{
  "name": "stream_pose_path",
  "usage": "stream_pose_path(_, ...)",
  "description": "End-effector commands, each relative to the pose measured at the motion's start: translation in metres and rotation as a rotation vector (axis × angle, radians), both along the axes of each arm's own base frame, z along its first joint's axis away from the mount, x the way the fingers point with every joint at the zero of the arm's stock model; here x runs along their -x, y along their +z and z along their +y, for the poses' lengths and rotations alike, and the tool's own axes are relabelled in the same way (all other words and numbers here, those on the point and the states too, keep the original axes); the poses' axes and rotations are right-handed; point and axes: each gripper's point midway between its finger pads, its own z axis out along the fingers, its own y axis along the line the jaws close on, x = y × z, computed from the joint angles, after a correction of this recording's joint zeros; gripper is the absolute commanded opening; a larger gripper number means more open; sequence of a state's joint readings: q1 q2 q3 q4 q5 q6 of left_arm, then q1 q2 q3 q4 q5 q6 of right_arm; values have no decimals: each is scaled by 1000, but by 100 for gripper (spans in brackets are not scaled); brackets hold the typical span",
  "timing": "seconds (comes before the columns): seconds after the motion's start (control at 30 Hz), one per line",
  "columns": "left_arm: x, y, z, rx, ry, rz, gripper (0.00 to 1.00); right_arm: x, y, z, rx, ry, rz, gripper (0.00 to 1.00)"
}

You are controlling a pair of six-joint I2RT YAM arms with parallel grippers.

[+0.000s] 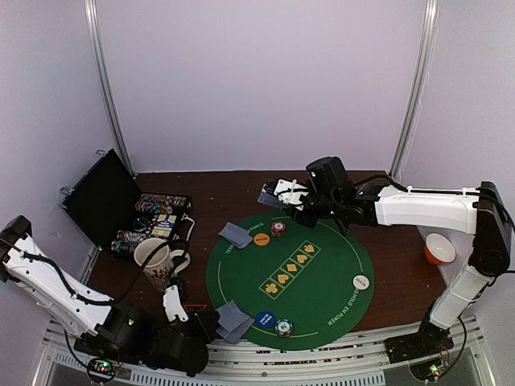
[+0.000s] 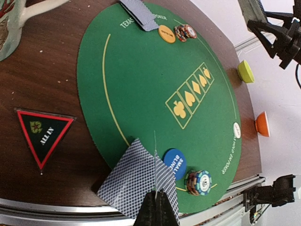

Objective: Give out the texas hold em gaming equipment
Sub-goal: Distribute the poker card in the small blind area.

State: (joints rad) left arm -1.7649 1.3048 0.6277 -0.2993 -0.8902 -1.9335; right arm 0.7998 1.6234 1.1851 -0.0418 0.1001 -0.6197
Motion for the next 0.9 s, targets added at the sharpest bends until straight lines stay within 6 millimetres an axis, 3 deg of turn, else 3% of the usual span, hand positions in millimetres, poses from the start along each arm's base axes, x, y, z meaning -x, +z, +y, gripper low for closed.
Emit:
stream_pose_path(0.0,-7,-7,19,67,172,-25,0,0,11,3,-54,-2,-15,41)
stream_pose_path(0.63,-7,-27,22,178,222,-51,0,-3,-7,6,-8,0,12,41)
stream_pose_path(0.87,-7,-25,19,182,201,-68,0,-2,-10,4,5,0,10,41)
